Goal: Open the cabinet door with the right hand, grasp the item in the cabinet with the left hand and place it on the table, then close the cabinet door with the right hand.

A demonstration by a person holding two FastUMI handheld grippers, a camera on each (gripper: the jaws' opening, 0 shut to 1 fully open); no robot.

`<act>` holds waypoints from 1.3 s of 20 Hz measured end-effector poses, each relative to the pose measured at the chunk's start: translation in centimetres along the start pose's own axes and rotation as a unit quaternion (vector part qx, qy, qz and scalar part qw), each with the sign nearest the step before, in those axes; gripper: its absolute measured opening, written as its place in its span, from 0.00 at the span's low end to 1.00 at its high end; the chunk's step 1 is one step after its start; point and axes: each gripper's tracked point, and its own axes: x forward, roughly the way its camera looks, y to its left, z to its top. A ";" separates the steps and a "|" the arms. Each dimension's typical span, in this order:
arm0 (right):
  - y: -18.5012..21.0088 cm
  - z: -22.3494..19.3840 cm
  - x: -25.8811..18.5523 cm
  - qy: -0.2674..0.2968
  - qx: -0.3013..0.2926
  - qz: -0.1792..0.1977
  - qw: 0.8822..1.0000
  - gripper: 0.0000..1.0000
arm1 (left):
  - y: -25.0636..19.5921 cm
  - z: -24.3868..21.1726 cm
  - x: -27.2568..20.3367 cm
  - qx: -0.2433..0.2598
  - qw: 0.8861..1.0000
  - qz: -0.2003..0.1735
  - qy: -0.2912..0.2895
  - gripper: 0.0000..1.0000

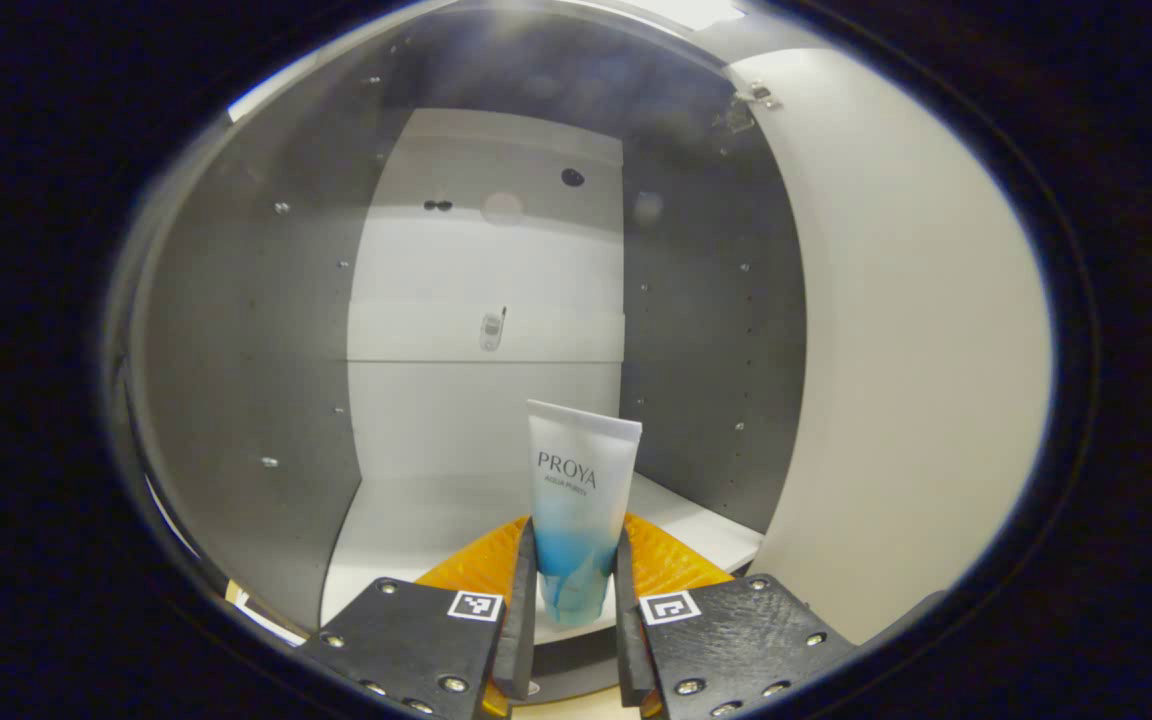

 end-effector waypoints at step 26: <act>1.2 -3.9 -4.3 0.023 -0.005 -0.018 1.000 0.92 | 11.7 -30.4 -23.7 -0.038 0.958 0.275 0.066 0.41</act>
